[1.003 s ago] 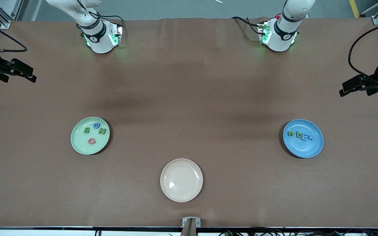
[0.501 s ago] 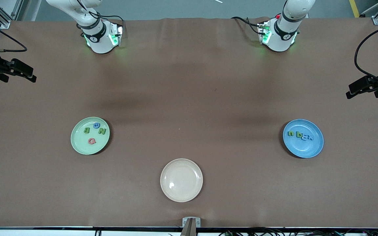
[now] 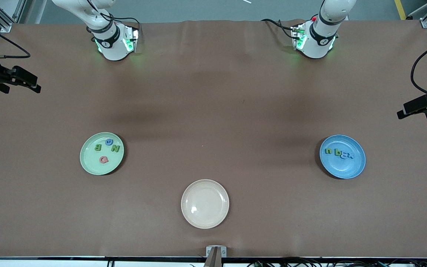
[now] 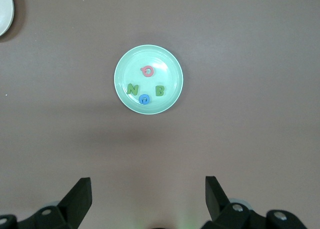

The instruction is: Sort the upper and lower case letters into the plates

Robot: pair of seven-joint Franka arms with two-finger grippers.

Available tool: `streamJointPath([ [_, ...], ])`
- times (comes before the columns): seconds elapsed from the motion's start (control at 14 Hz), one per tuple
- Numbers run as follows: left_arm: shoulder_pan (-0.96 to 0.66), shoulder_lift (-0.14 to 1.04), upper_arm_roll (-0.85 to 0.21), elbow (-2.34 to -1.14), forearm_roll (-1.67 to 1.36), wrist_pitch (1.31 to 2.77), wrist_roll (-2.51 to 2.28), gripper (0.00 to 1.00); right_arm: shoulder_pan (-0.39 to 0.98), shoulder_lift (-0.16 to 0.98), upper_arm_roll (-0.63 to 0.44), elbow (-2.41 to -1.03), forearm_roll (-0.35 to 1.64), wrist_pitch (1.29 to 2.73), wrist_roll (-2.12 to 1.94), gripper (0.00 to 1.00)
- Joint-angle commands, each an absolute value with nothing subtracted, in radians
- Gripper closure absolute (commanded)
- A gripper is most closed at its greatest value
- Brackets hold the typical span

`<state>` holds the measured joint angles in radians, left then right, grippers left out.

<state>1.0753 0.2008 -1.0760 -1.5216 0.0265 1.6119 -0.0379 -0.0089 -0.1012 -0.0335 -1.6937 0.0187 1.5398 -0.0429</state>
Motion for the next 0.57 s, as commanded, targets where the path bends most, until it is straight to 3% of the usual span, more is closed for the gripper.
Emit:
streamJointPath([
  [0.0,1.074,0.175,-1.088,-1.506,0.048,1.585,-0.044,0.0,-0.017,-0.114,-0.032,-1.701,0.023,1.543,-0.067,0.0],
  [0.5,1.074,0.118,-1.114,-1.525,0.087,1.608,-0.043,0.0,-0.014,-0.114,-0.032,-1.703,0.032,1.54,-0.055,0.0],
])
